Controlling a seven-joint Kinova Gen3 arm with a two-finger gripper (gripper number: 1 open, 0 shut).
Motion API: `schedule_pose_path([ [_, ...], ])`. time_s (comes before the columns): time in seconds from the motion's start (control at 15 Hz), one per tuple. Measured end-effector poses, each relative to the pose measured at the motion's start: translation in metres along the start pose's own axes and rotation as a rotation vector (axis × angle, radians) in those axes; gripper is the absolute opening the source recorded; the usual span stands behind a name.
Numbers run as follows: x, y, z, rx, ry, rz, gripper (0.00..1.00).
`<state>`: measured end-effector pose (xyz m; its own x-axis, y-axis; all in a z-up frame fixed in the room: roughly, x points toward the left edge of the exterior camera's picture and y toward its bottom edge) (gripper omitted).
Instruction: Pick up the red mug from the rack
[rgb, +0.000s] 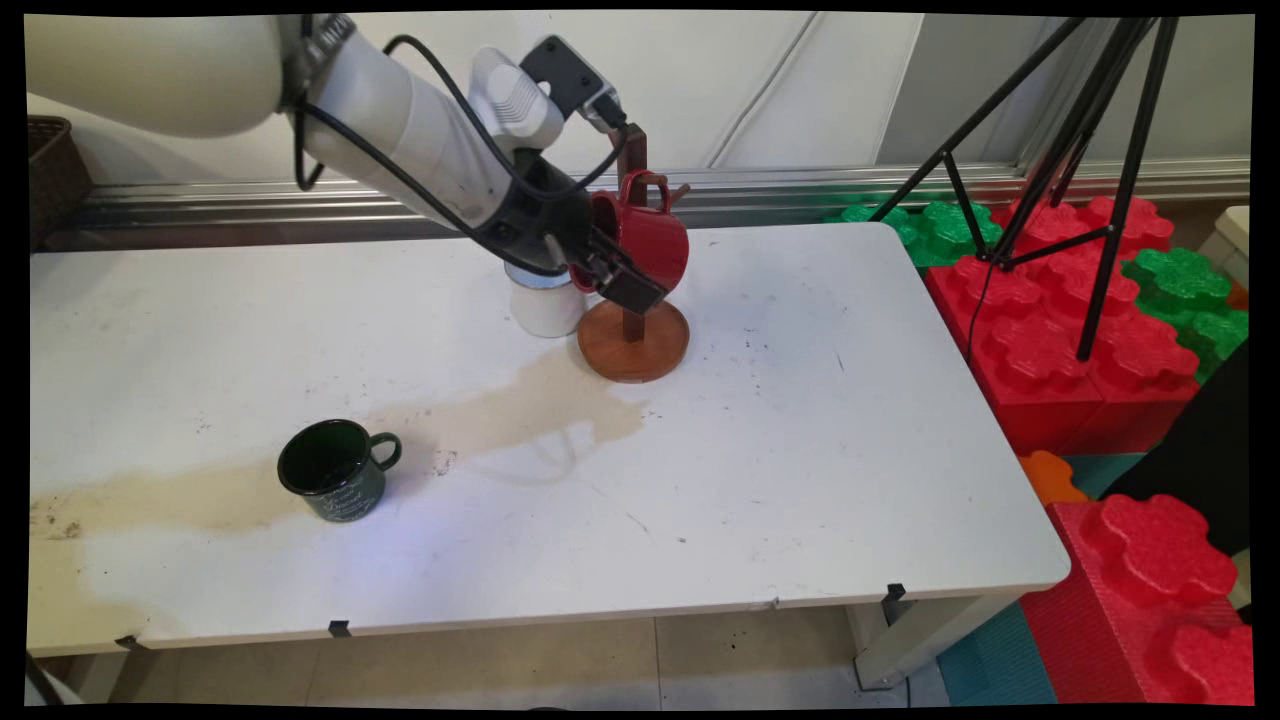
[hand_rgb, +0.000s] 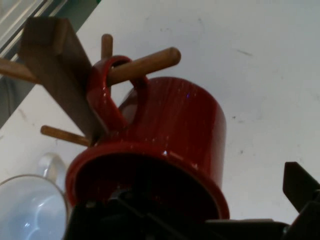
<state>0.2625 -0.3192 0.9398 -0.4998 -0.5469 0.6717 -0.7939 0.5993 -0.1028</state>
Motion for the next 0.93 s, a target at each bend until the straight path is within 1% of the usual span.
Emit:
schedule_pose_path([
  [0.13, -0.001, 0.0, 0.009, -0.02, 0.014, -0.017, 1.0],
  [0.33, -0.004, 0.0, 0.015, -0.036, 0.027, -0.034, 1.0],
  [0.8, -0.01, -0.003, 0.019, -0.041, 0.057, -0.053, 1.0],
  [0.87, -0.01, -0.004, 0.019, -0.04, 0.064, -0.053, 0.0],
  [0.93, -0.011, -0.004, 0.02, -0.039, 0.07, -0.052, 0.0],
])
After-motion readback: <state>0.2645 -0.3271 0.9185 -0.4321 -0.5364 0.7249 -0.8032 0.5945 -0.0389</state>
